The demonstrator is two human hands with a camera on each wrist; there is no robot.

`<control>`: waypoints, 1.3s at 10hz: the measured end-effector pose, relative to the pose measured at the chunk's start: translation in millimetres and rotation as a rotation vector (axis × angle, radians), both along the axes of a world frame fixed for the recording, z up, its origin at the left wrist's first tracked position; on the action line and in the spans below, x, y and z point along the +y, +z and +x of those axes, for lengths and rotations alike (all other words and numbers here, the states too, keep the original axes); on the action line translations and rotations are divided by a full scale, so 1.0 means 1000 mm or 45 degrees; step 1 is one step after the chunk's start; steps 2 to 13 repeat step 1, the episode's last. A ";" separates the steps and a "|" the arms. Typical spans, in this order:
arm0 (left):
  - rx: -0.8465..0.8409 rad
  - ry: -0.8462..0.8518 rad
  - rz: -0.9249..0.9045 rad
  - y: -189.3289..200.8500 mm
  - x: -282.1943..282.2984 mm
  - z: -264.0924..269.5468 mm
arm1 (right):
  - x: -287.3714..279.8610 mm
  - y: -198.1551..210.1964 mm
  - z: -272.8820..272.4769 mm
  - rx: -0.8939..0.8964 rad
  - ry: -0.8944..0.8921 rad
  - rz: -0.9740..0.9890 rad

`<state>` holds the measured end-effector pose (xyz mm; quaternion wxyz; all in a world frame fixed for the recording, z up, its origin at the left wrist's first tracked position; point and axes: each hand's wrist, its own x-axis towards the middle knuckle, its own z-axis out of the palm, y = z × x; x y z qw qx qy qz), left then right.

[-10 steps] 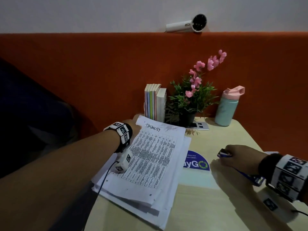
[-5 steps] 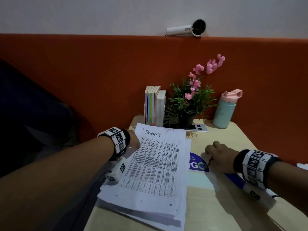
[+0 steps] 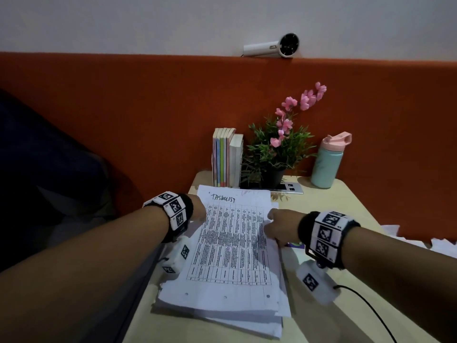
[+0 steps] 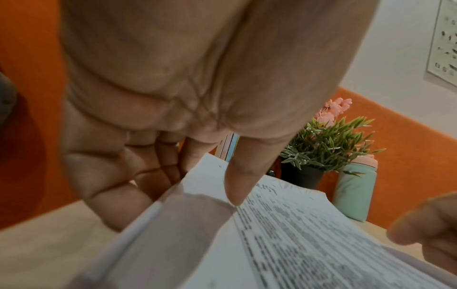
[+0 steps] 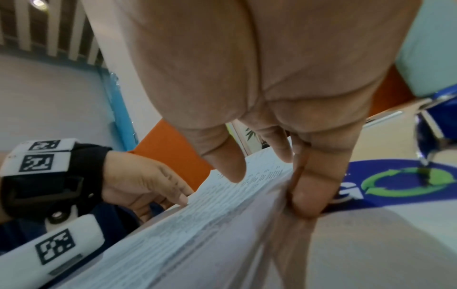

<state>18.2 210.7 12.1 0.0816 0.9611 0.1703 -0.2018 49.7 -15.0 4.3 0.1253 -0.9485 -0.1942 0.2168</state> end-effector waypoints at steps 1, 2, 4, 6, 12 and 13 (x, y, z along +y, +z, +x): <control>-0.050 0.051 -0.059 0.000 0.000 -0.008 | -0.010 0.002 -0.003 -0.034 0.017 -0.054; -0.050 0.051 -0.059 0.000 0.000 -0.008 | -0.010 0.002 -0.003 -0.034 0.017 -0.054; -0.050 0.051 -0.059 0.000 0.000 -0.008 | -0.010 0.002 -0.003 -0.034 0.017 -0.054; -0.050 0.051 -0.059 0.000 0.000 -0.008 | -0.010 0.002 -0.003 -0.034 0.017 -0.054; -0.050 0.051 -0.059 0.000 0.000 -0.008 | -0.010 0.002 -0.003 -0.034 0.017 -0.054; -0.050 0.051 -0.059 0.000 0.000 -0.008 | -0.010 0.002 -0.003 -0.034 0.017 -0.054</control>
